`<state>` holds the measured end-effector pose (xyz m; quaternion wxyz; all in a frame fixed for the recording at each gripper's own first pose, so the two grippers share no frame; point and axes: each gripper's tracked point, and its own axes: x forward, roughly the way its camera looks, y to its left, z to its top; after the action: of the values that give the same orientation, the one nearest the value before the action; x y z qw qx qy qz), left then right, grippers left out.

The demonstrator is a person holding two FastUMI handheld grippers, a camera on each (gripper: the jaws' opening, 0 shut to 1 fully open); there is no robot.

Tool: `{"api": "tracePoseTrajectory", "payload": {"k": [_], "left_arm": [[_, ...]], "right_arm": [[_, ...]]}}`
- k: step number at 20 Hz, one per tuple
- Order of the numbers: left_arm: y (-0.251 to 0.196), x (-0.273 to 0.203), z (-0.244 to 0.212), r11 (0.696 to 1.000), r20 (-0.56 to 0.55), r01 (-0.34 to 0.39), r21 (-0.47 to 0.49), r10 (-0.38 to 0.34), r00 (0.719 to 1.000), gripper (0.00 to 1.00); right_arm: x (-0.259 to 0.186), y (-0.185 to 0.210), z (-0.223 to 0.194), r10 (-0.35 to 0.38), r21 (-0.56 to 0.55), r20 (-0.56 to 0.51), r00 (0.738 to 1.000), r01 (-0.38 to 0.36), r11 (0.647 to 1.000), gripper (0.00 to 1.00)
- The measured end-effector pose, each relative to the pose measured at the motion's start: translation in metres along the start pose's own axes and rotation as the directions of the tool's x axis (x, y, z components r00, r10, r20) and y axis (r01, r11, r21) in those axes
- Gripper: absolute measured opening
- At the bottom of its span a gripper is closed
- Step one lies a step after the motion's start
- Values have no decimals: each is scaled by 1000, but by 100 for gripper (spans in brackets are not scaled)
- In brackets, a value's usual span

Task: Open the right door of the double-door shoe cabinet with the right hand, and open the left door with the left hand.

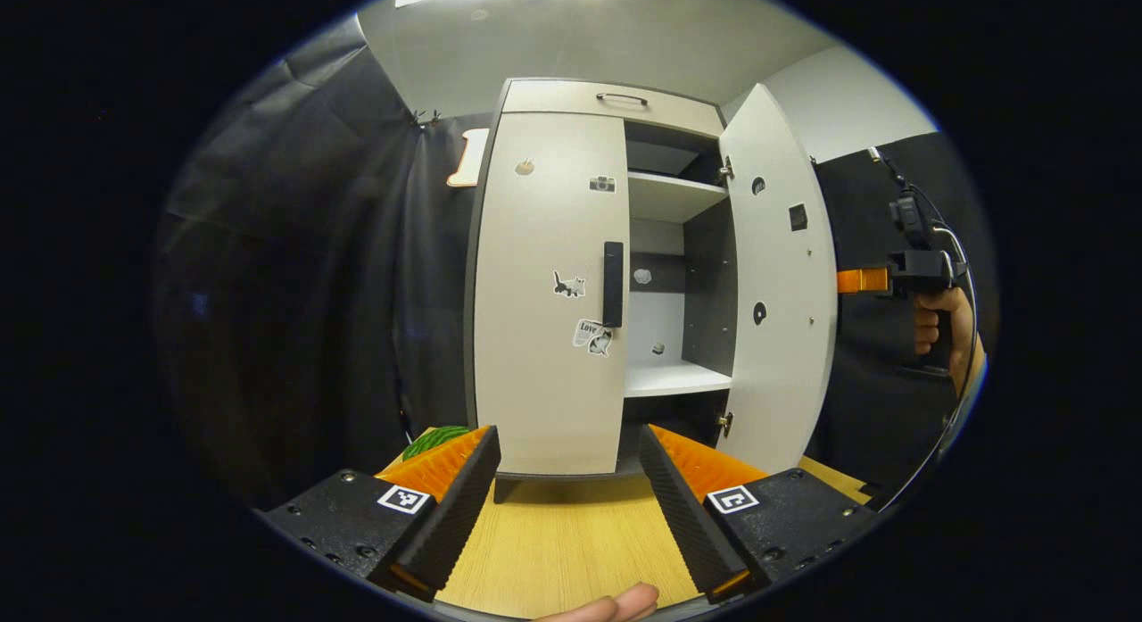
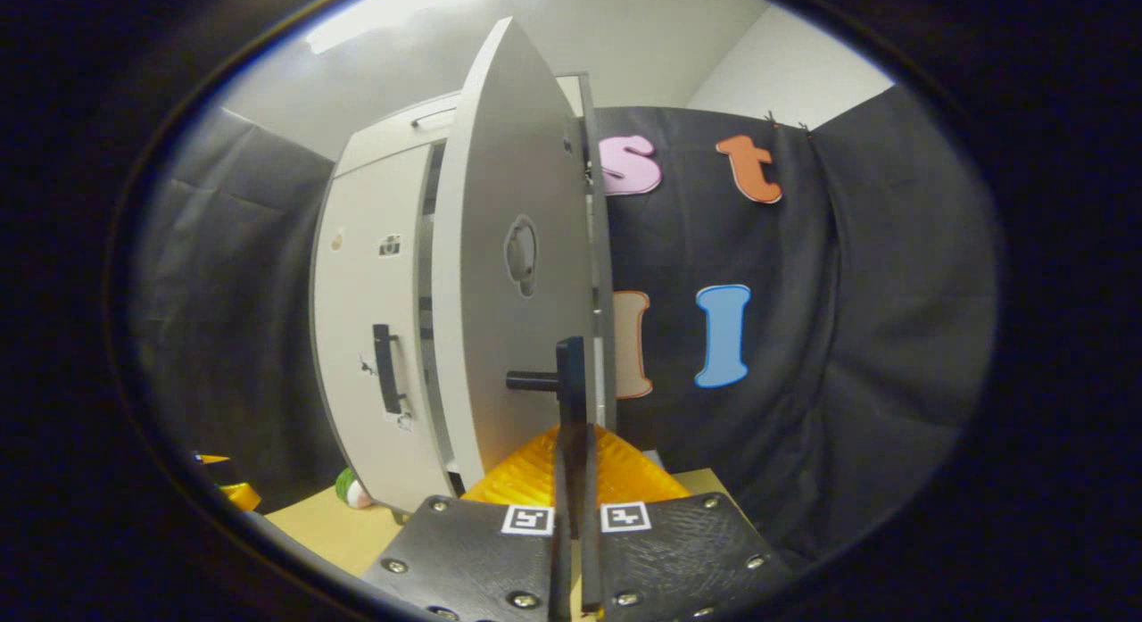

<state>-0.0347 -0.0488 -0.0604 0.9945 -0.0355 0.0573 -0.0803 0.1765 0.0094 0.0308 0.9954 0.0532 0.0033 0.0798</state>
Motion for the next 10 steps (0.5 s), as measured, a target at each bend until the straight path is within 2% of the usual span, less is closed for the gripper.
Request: {"api": "tracePoseTrajectory", "payload": {"k": [2,3,4,6,8,10], "left_arm": [[-2,1,0,1000,-1,1,2,-1,1000,97],[-1,2,-1,1000,-4,-1,2,1,1000,97],[-1,4,-3,1000,-11,-2,2,2,1000,97],[-2,6,-6,1000,-22,-2,-2,2,1000,97],[3,9,-7,1000,-27,-12,-2,12,1000,97],[7,12,-7,1000,-29,-25,-1,25,999,97]], "right_arm": [[6,-28,3,-52,23,10,999,52,998,5],[4,-30,-1,3,50,-5,1000,-3,999,1],[3,-27,-1,53,55,1,999,-53,997,1],[8,-30,-1,90,43,27,996,-92,995,5],[7,-39,-3,35,10,43,998,-35,999,5],[-3,-50,-3,-31,-35,69,997,33,999,22]]}}
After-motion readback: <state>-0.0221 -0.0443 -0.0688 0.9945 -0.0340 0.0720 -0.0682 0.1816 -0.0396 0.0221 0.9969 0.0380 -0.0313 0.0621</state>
